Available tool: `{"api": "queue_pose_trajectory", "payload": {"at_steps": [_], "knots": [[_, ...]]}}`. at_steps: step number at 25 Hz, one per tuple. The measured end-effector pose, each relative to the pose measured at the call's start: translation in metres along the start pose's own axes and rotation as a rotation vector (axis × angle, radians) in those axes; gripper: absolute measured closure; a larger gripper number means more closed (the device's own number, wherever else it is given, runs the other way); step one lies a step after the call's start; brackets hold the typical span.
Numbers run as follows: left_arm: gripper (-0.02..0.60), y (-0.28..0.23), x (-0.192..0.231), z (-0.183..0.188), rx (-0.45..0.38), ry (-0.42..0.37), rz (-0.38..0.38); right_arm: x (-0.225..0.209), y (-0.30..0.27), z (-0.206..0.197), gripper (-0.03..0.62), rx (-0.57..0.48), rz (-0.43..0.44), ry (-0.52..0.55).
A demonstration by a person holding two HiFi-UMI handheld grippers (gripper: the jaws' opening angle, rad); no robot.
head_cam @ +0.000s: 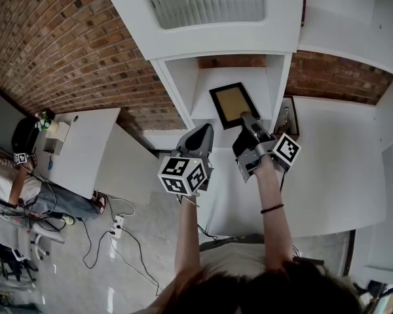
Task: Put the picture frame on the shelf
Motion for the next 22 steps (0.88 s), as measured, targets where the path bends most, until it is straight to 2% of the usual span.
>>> {"api": "queue_pose_trajectory", "payload": {"at_steps": [22], "knots": [[0.571, 0.0051, 0.0027, -0.0008, -0.004, -0.004, 0.003, 0.0006, 0.0009, -0.0019, 0.520, -0.010, -0.024, 0.000]]}}
Point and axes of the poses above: the fingertips, and each gripper's own axes: y backward along the fingers, x to its left, z out of its top, the point moved 7 cm from there along y, backward along the fingers, and after that the axes turned 5 degrees about z, right-handed, at the moved point
